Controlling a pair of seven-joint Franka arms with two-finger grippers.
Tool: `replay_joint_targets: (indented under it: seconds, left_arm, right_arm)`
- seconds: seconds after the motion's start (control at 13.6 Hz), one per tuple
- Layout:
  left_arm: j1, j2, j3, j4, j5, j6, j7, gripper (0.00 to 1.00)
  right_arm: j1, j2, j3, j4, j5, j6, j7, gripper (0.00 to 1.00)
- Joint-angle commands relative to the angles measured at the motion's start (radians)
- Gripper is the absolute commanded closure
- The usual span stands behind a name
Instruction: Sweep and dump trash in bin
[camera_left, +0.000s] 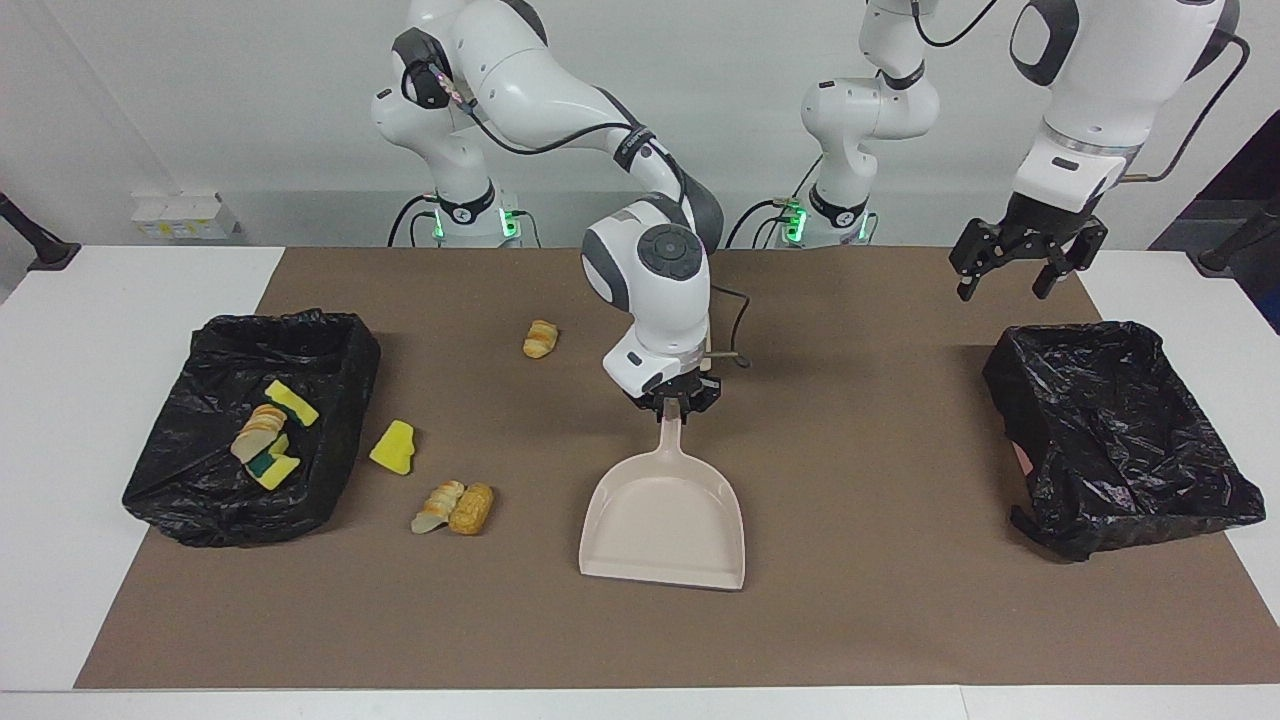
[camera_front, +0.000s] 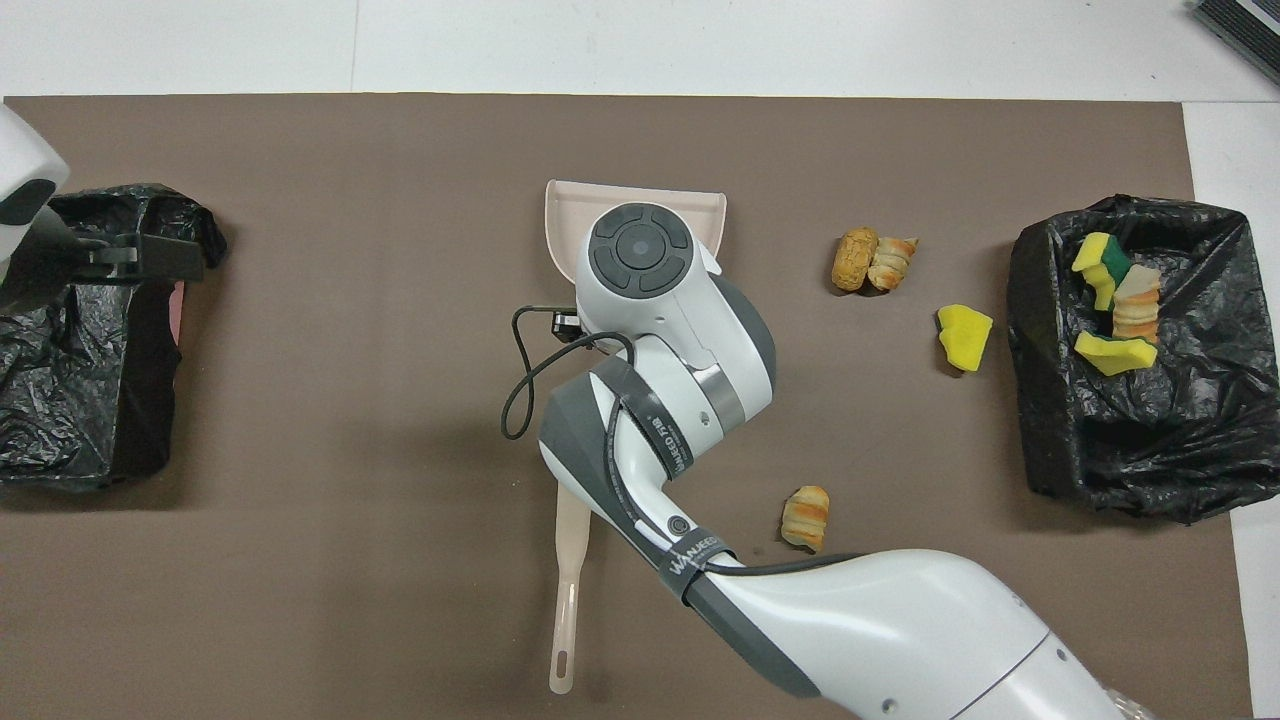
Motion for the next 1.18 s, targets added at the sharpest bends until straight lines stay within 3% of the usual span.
replay_joint_targets:
  seconds: [0.0,0.22,0.52,0.81,1.1]
  left_arm:
    - [0.007,0.069,-0.008,0.031,-0.004,0.088,-0.003,0.0]
    - [-0.028,0.23,-0.024,0.224,-0.021,0.091,-0.012,0.0]
    - [-0.044,0.345,-0.056,0.352,-0.023,0.102,-0.012,0.0]
    - [-0.096,0.369,-0.099,0.355,-0.027,0.09,-0.052,0.0]
    - [-0.2,0.429,-0.097,0.326,-0.026,0.116,-0.139,0.0]
  right_arm:
    - [0.015,-0.026,-0.004,0.001,0.007,-0.025,0.026,0.0]
    - [0.039,-0.095,-0.002,-0.021,0.01,-0.104,0.048,0.0]
    - [0.093,-0.244,-0.001,-0.182,0.022,-0.12,0.082,0.0]
    - [0.191,-0.362,0.003,-0.36,0.03,-0.094,0.21,0.0]
    - [0.268,-0.463,0.004,-0.63,0.03,0.081,0.251,0.0]
